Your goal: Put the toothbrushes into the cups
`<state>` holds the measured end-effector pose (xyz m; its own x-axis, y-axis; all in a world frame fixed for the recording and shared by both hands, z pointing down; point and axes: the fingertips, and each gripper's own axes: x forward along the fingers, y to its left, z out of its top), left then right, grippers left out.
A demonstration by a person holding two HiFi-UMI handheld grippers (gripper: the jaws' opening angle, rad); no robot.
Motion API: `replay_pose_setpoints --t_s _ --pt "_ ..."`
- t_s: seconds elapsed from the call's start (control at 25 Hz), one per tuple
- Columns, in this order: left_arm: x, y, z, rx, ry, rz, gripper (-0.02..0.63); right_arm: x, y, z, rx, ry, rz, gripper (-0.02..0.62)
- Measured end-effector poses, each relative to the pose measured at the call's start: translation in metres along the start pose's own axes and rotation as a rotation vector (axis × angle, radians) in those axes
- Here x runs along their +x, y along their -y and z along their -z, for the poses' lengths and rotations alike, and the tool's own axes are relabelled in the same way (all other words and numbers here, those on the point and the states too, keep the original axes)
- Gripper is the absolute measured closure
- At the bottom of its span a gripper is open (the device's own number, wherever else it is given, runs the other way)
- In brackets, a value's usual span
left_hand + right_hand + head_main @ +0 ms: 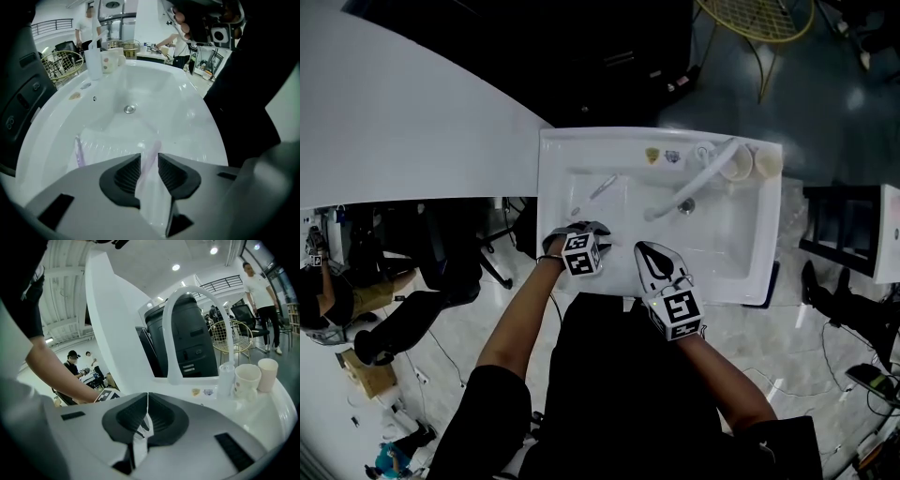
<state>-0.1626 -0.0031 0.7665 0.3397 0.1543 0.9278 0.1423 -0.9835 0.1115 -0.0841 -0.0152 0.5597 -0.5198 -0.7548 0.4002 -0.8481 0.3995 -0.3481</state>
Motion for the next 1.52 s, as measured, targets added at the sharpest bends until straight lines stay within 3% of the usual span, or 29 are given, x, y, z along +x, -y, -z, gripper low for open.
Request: replay_pose_setpoints --t_s 0.24,0.44,0.76,0.92,1.12,1.24,1.36,1.52 --pt "0.011 0.003 0.007 0.072 -0.059 0.027 0.483 -0.002 0.003 0.003 0.004 -0.004 0.007 0.575" --pt "0.018 0.005 0.011 0.202 -0.124 0.041 0.493 -0.003 0.009 0.009 0.020 -0.014 0.022 0.575" --pt "0.021 0.014 0.012 0.268 -0.198 0.089 0.541 -0.002 0.005 0.012 0.028 -0.016 0.011 0.575" --pt "0.021 0.014 0.011 0.238 -0.206 0.088 0.548 -0.005 0.001 0.008 0.027 -0.013 0.001 0.575" --pt "0.001 0.000 0.002 0.030 -0.077 -0.010 0.549 -0.009 0.000 -0.003 -0.001 0.008 0.011 0.575" --pt "-0.029 -0.006 -0.010 -0.126 0.080 -0.086 0.549 -0.014 -0.001 -0.009 0.003 0.030 0.047 0.575" --pt "-0.065 -0.006 -0.018 -0.265 0.261 -0.153 0.549 -0.017 -0.012 -0.015 -0.068 0.047 0.074 0.575" --pt "-0.115 0.002 -0.029 -0.346 0.471 -0.244 0.549 -0.024 -0.030 -0.021 -0.094 0.052 0.101 0.575"
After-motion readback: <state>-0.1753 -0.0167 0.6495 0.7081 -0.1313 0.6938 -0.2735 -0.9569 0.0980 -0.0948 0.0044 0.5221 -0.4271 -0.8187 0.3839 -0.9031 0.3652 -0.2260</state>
